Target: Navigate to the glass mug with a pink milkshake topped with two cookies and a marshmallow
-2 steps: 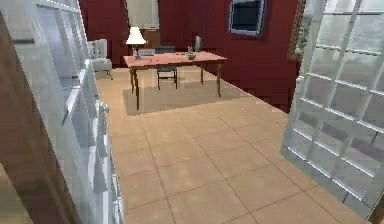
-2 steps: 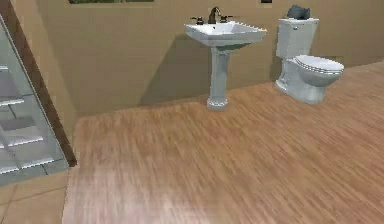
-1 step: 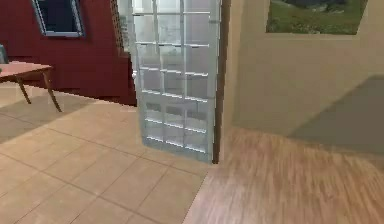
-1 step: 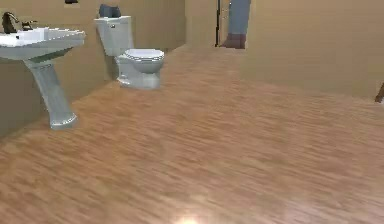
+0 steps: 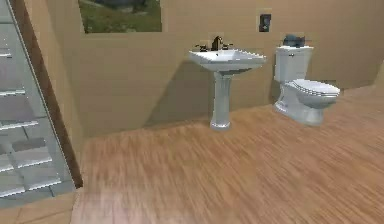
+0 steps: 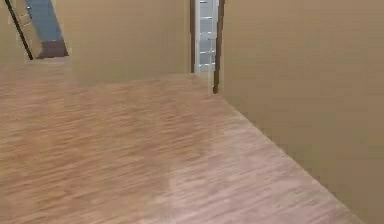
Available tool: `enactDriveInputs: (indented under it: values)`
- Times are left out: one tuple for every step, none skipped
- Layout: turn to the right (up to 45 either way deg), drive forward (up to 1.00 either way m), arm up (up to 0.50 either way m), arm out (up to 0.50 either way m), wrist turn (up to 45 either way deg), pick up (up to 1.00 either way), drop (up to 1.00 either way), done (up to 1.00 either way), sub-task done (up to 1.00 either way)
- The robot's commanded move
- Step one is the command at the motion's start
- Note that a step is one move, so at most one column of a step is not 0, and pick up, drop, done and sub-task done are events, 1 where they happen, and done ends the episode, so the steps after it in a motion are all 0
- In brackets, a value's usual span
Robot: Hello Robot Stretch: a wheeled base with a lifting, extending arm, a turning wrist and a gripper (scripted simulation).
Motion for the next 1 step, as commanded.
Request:
enactDriveInputs:
  values:
    - [45.0, 0.00, 0.00, 0.00, 0.0, 0.00, 0.00, 0.00, 0.00]
